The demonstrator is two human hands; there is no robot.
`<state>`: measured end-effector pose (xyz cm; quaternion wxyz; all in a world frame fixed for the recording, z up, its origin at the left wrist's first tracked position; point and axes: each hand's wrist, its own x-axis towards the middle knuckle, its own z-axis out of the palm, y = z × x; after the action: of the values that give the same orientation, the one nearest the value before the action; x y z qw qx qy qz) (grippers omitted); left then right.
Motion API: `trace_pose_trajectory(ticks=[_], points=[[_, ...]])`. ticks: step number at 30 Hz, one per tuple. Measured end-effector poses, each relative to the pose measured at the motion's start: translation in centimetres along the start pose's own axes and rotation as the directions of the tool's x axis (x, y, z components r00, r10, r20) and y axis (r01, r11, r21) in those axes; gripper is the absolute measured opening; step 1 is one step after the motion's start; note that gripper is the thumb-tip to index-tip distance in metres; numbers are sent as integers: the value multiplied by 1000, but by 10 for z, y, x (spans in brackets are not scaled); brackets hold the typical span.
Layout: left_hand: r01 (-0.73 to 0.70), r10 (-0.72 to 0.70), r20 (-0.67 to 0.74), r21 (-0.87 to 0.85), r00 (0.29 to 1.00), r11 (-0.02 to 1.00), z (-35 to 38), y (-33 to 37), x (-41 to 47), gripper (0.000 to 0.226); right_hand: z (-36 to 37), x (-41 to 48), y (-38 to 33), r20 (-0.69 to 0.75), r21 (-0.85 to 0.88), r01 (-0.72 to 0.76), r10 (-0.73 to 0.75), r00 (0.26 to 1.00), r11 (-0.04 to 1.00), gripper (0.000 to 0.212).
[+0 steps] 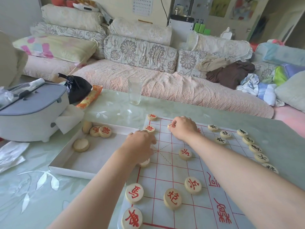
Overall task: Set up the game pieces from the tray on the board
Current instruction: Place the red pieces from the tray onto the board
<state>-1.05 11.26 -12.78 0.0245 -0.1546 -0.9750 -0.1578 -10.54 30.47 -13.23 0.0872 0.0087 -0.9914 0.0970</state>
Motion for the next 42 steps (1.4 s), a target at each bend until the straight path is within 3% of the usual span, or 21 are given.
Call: trace_pose_trajectory(ticks=[5, 11, 16, 22, 28, 33, 38, 42], points=[[35, -47, -135, -94, 990, 995, -15, -13, -7, 26, -7, -4, -28, -3, 5, 123, -123, 992, 992, 22], [237, -227, -241, 11, 943, 971, -35, -60, -26, 25, -6, -21, -107, -4, 200, 356, -362, 932, 913, 18], [390, -369, -206, 75, 906, 918, -49, -98, -50, 34, 5, -36, -170, 119, 262, 457, -498, 859, 850, 30], [400, -393, -76, 112, 916, 910, -48, -128, -75, 36, 28, -41, -202, 290, 104, 465, -474, 832, 879, 48], [329, -329, -29, 129, 944, 935, -42, -133, -75, 44, 31, -51, -207, 229, 188, 415, -450, 863, 890, 35], [296, -300, 38, 97, 953, 950, -38, -125, -70, 45, 26, -60, -201, 253, 177, 456, -488, 835, 872, 36], [369, -369, 16, -16, 929, 929, -39, -119, -71, 35, 20, -68, -191, 235, 110, 504, -515, 824, 857, 35], [317, -327, -63, -135, 943, 939, -42, -107, -68, 29, 17, -72, -181, 226, 80, 527, -530, 817, 846, 35]])
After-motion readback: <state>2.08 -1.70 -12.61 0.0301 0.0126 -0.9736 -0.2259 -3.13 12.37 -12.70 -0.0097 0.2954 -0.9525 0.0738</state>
